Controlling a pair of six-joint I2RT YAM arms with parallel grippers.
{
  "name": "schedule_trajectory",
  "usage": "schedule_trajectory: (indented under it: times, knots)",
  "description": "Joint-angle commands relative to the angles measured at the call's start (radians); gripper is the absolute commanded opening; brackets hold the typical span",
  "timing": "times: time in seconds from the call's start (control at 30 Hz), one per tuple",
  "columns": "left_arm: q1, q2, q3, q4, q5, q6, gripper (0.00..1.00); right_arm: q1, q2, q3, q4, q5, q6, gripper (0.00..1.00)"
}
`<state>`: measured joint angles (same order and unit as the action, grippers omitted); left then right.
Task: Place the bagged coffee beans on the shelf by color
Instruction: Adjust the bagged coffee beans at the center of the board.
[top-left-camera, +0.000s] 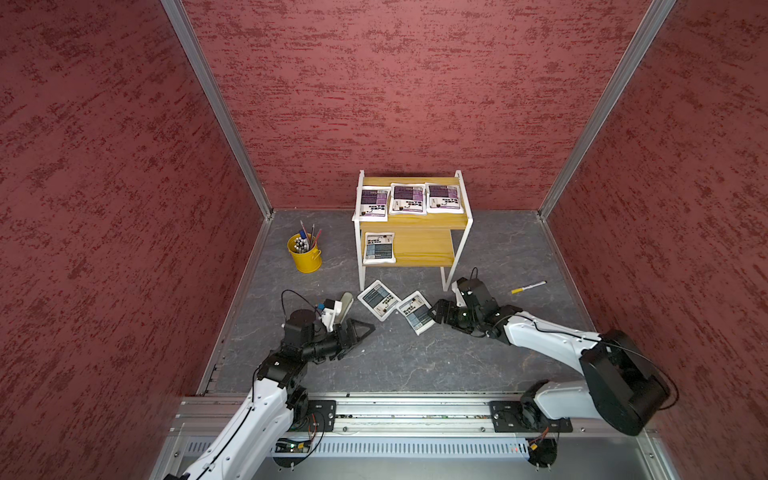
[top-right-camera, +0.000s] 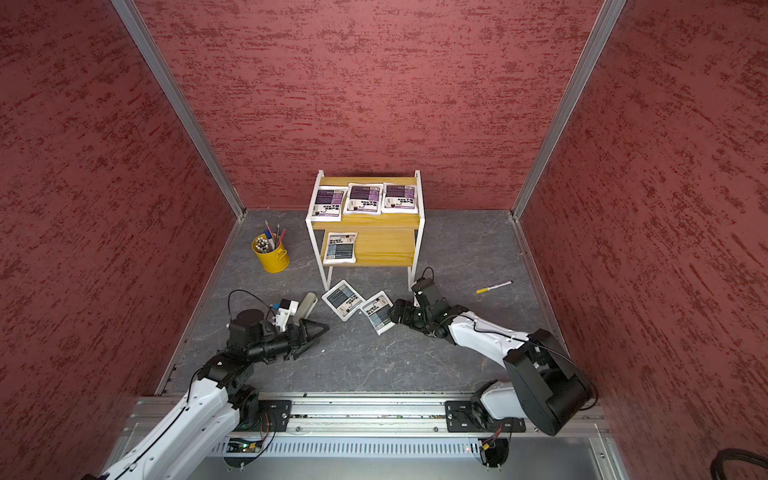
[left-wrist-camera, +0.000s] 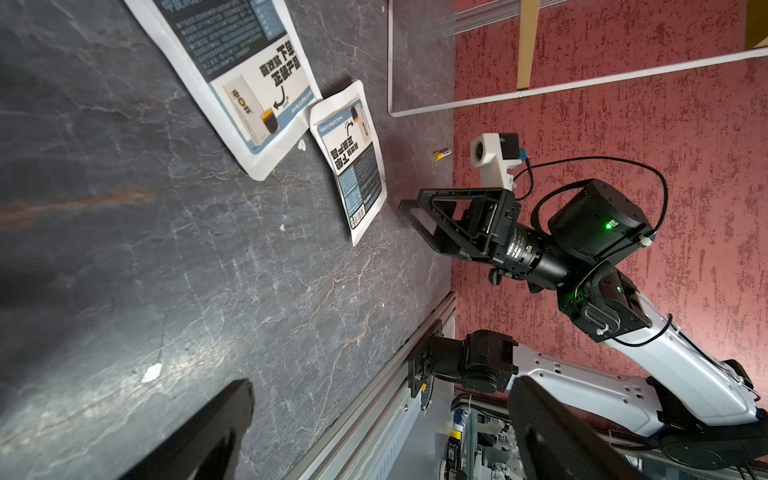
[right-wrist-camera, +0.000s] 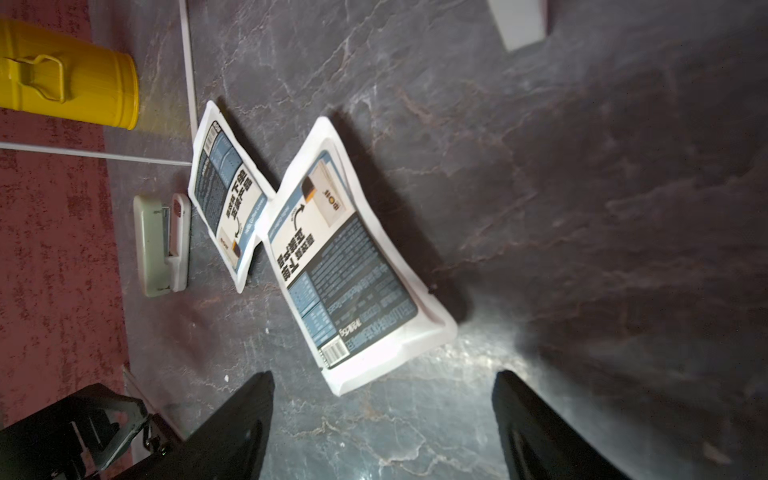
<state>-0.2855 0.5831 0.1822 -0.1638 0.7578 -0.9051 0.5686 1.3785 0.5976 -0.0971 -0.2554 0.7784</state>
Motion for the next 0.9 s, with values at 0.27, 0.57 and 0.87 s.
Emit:
schedule_trajectory:
  times: [0.27,0.57,0.87]
  knots:
    - [-0.038,0.111,-0.032,0.157,-0.032,-0.034,1.00,-0.018,0.149,0.025,0.198,0.077,-0.080,0.86]
    - [-0.096,0.314,-0.025,0.336,-0.082,-0.039,0.99,0.007,0.230,-0.016,0.352,-0.051,0.004,0.86]
    - [-0.139,0.568,0.002,0.569,-0.109,-0.030,0.95,0.142,0.160,-0.178,0.494,-0.132,0.133,0.84]
